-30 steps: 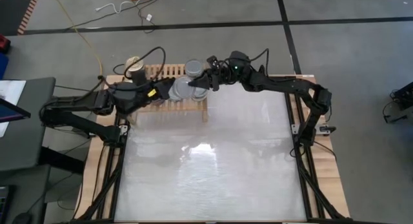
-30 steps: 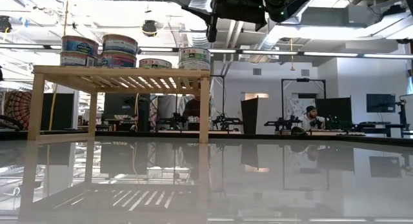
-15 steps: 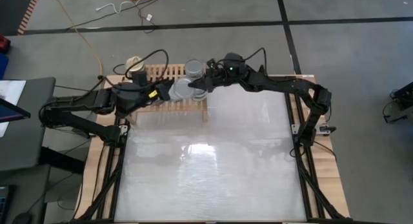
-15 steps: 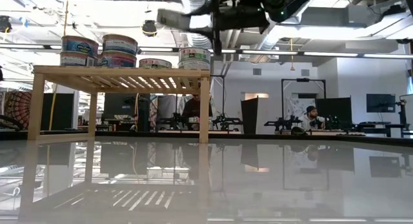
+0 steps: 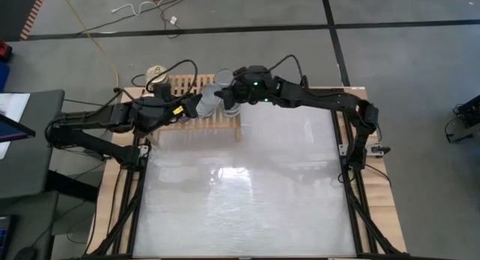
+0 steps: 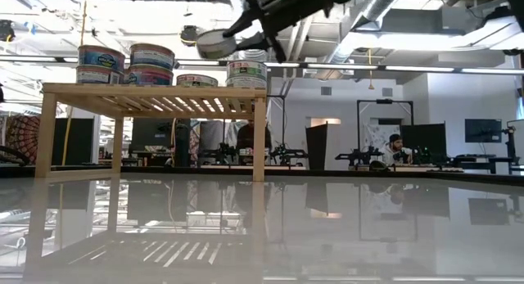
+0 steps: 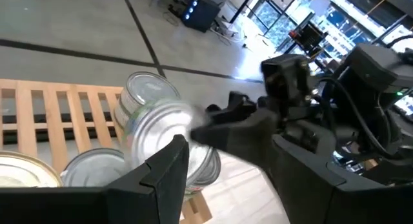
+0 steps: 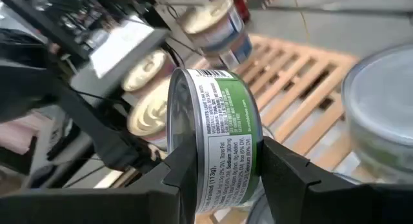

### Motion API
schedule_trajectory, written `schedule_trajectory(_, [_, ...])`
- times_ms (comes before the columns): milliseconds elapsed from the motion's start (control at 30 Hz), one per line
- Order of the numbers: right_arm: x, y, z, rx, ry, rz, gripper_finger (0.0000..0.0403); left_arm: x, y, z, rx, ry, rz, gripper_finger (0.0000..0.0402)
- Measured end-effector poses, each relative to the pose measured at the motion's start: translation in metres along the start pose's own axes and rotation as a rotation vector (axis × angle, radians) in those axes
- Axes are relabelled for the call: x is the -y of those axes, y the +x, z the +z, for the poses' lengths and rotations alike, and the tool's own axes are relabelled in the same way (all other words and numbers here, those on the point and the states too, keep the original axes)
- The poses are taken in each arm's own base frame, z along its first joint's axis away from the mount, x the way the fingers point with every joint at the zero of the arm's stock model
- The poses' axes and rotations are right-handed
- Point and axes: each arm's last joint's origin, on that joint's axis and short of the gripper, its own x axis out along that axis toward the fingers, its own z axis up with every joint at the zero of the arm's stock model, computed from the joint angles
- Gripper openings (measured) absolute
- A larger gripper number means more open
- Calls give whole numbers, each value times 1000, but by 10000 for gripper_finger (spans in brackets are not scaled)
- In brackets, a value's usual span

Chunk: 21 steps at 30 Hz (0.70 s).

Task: Stack canned seafood by type on shelf
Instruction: Stack the green tuna can on top of the bottom left green tuna can on the shelf

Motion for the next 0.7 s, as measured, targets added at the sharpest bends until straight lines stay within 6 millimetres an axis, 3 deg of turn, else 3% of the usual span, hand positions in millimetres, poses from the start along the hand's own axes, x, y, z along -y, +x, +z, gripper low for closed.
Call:
schedule_trajectory(300, [-5, 34, -9, -108, 87, -61, 158, -5, 0, -4, -41, 46, 35, 203])
schedule_trajectory(700, [-7, 34, -6, -92, 150, -47, 170, -10, -3, -3, -62, 92, 47, 203])
